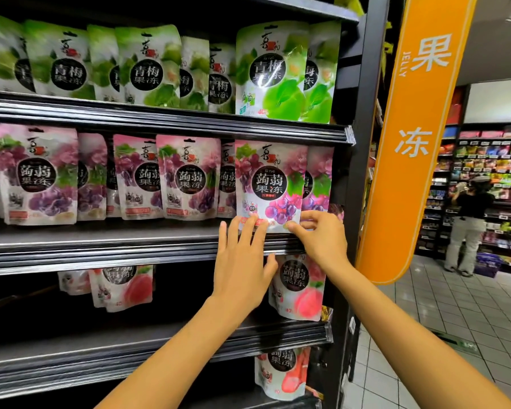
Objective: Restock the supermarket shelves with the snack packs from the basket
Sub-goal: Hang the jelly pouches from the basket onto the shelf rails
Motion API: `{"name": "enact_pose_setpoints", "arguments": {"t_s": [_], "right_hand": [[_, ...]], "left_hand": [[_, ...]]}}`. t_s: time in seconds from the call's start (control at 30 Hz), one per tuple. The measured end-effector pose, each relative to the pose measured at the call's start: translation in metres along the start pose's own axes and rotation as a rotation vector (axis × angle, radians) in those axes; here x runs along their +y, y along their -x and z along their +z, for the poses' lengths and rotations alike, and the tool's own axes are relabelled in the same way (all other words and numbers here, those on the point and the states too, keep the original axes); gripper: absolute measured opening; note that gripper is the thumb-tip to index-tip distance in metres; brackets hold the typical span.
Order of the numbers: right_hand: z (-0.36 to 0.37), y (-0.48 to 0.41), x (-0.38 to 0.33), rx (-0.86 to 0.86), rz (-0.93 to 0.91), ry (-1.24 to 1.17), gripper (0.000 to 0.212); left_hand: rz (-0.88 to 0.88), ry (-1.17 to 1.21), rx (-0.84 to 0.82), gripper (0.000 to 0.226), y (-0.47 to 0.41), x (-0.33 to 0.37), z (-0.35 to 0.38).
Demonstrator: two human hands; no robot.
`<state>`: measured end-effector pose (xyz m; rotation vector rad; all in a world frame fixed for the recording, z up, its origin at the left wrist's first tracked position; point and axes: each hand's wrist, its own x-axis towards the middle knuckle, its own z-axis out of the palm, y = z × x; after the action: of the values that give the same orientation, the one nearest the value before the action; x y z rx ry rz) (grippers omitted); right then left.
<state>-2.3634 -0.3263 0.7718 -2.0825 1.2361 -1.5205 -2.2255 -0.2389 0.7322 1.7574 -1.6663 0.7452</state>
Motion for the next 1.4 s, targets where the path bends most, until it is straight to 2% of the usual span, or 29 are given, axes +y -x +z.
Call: {"name": "enact_pose_setpoints", "arguments": {"t_s": [0.23, 0.5, 0.67, 0.77, 0.87, 0.97, 1.07, 1.27, 1.4], "right_hand": [[0.005, -0.005, 0.009, 0.071, -0.062, -0.016, 0.018], [0.000, -0.004, 0.009, 0.023, -0.081, -0.052, 0.015], [-0.007, 0.008, 0.009, 0.059, -0.039, -0.134, 0.023], [-0.006, 0.030, 0.007, 0.172, -0.081, -0.228, 0.016], [0.009, 0.068, 0.004, 0.151, -0.116, -0.357, 0.011], [0.036, 0.118, 0.010, 0.000, -0.076, -0.455, 0.010], [0.076, 0.189, 0.027, -0.226, 0.064, -0.483, 0.011], [0.168, 0.364, 0.065, -0.687, 0.510, -0.405, 0.014], [0.225, 0.481, 0.091, -0.826, 0.780, -0.297, 0.017]], "left_hand": [[-0.011, 0.015, 0.008, 0.057, -0.002, -0.001, 0.000], [-0.006, 0.035, -0.008, 0.056, 0.000, 0.000, -0.006], [0.003, 0.208, 0.060, 0.050, 0.012, -0.001, -0.016], [-0.035, 0.399, 0.163, 0.040, 0.037, -0.007, -0.022], [-0.105, 0.467, 0.229, 0.025, 0.078, -0.021, -0.019], [-0.129, 0.491, 0.174, 0.016, 0.131, -0.044, -0.008], [-0.212, 0.501, 0.038, 0.014, 0.204, -0.074, 0.008], [-0.453, 0.503, -0.353, 0.017, 0.381, -0.142, 0.043], [-0.647, 0.564, -0.563, 0.025, 0.498, -0.183, 0.064]]}}
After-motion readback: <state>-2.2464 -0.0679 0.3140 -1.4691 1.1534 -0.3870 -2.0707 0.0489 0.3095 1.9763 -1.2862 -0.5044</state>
